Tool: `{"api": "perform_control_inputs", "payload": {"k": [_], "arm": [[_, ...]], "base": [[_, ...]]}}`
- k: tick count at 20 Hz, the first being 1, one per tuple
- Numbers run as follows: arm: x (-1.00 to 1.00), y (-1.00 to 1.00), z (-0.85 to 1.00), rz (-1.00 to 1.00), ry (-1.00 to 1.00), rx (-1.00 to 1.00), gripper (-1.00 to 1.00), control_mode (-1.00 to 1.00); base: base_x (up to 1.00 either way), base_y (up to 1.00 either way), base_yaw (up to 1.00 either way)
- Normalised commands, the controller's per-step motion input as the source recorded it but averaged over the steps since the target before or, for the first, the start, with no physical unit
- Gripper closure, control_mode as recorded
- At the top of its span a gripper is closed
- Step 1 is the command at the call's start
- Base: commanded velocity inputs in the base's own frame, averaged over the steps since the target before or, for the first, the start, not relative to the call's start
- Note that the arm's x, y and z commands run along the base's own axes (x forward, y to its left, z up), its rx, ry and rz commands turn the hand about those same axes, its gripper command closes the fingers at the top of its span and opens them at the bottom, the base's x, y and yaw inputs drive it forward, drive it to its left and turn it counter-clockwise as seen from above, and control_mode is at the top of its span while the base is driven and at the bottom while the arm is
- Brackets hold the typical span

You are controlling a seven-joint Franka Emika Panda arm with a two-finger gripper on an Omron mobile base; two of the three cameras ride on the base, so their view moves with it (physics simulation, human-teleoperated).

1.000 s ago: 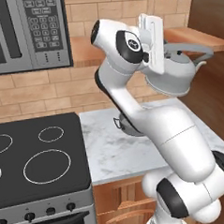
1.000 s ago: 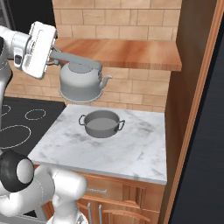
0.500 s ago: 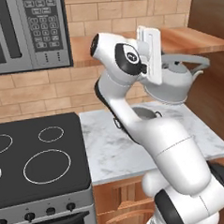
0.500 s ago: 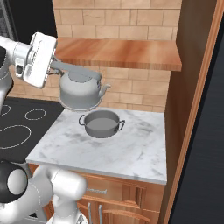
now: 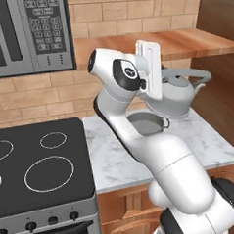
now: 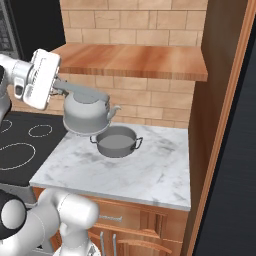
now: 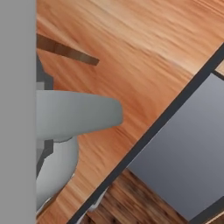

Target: Pick the kettle from the cabinet and place it on a stove burner. Then pick the pot from the counter and place it on another stove burner. Finally, turn both burners on.

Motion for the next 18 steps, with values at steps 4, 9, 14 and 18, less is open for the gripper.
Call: {"api": "perform_control_inputs", "payload": {"k": [4,9,14,18], "arm": [[0.00,0.18,-0.14,0.00,0.00,0.01,1.00,-1.00],[0.00,0.19,-0.16,0.00,0.00,0.01,1.00,-1.00],[0.00,0.15,-0.09,0.00,0.01,0.00,1.00,-1.00],[-0.02,0.14,-0.12,0.00,0.01,0.00,1.00,-1.00]], "base": [[0.00,0.00,0.00],[0.00,0.00,0.00],[0.00,0.00,0.00],[0.00,0.00,0.00]]}}
